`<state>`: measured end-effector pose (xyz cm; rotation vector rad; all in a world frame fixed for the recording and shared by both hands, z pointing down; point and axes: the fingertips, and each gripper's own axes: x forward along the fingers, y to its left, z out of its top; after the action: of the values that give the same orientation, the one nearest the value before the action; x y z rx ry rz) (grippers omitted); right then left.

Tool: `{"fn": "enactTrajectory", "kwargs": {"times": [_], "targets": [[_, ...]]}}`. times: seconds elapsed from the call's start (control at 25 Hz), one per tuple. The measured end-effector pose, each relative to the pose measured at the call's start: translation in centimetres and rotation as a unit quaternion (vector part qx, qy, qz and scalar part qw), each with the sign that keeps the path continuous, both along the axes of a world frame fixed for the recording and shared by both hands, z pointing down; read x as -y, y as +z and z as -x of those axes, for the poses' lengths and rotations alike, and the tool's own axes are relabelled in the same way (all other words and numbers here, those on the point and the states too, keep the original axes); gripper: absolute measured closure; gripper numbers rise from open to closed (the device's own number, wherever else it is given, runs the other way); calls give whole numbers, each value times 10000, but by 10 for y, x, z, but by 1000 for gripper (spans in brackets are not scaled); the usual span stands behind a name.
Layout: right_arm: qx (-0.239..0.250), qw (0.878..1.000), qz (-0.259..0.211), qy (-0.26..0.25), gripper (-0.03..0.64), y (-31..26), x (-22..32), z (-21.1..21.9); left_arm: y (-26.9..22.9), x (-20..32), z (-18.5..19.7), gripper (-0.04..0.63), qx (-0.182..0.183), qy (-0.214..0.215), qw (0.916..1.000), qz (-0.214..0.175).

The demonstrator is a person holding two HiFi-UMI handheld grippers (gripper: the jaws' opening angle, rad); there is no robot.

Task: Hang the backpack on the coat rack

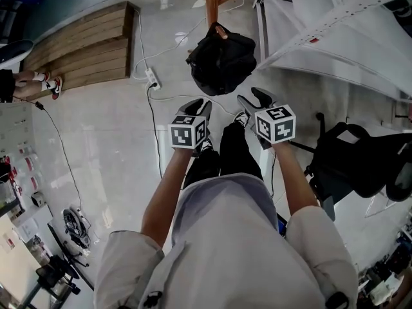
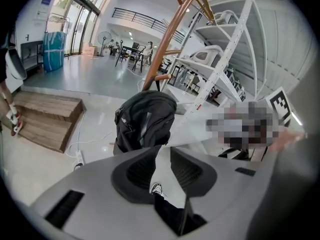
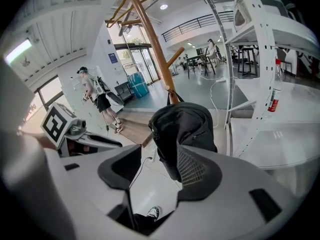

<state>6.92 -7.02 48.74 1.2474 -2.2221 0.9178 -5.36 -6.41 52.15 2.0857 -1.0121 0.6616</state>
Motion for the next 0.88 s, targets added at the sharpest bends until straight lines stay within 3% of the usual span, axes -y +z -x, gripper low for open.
{"fn": "enactTrajectory", "kwargs": {"times": [0.24,0.88], "targets": [[108,9999,-124,32,423,-22,-19,4,-16,-16,0,529,-86,126,9998,-87],[251,9983,-511,133,472,-76,-63,10,-82,-55,-7,535,-523,450,9960,-561]]}}
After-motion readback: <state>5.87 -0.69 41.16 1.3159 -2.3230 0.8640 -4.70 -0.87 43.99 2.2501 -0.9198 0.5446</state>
